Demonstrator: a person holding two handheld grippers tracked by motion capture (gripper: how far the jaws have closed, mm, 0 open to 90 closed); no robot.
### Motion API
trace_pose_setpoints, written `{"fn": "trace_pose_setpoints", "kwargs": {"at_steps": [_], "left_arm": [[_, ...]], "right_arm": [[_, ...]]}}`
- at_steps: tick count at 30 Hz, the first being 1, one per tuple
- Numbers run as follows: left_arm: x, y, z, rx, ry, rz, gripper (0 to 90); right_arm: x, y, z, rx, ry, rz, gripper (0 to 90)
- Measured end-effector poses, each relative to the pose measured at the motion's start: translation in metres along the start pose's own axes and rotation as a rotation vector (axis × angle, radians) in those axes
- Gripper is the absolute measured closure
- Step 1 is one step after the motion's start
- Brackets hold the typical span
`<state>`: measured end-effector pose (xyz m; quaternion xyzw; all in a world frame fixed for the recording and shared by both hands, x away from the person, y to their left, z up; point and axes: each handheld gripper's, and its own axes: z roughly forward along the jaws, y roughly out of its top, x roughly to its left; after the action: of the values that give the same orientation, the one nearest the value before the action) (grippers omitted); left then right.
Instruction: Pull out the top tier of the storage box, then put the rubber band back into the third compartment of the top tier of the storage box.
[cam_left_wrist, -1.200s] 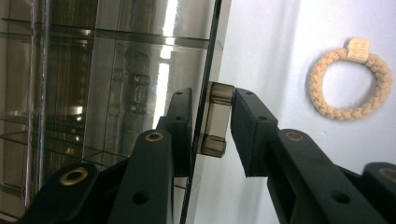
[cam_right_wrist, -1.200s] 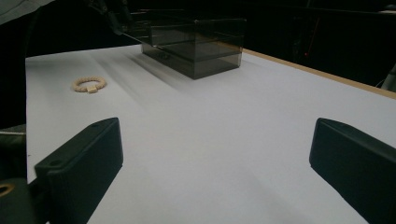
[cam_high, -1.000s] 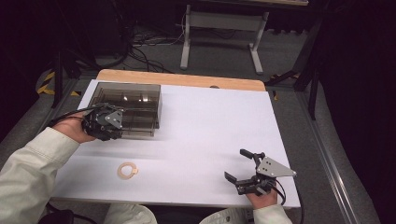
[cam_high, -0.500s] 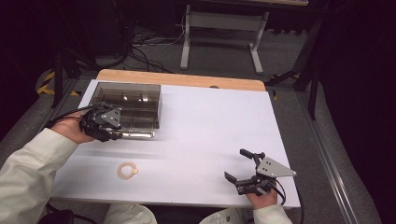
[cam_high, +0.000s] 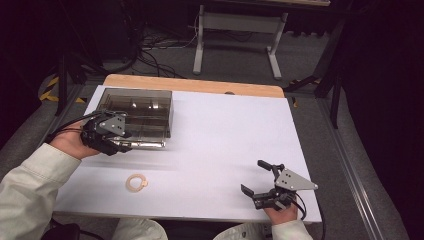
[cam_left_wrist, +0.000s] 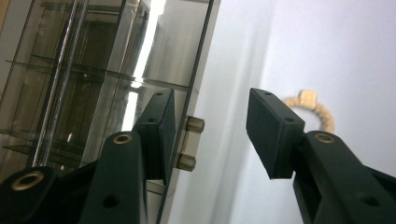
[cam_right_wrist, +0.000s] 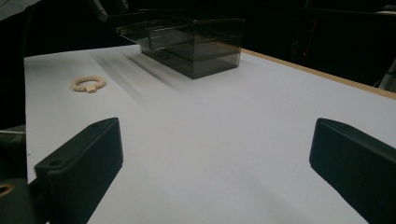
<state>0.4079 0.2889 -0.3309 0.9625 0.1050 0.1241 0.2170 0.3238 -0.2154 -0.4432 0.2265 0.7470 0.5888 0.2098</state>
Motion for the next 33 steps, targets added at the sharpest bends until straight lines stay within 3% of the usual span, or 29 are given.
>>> {"fn": "trace_pose_setpoints", "kwargs": {"at_steps": [12, 22, 33], "left_arm": [[-0.004, -0.007, -0.007, -0.091, -0.023, -0.085, 45.6], [-0.019, -0.008, -0.016, -0.111, 0.0, -0.085, 44.7], [-0.039, -0.014, -0.01, -0.133, -0.022, -0.088, 43.6]], "right_arm": [[0.001, -0.001, -0.002, 0.004, -0.009, 0.002, 3.4], [0.002, -0.001, -0.002, 0.003, -0.009, 0.002, 3.4], [0.002, 0.0, -0.002, 0.0, -0.007, -0.001, 3.4]]}}
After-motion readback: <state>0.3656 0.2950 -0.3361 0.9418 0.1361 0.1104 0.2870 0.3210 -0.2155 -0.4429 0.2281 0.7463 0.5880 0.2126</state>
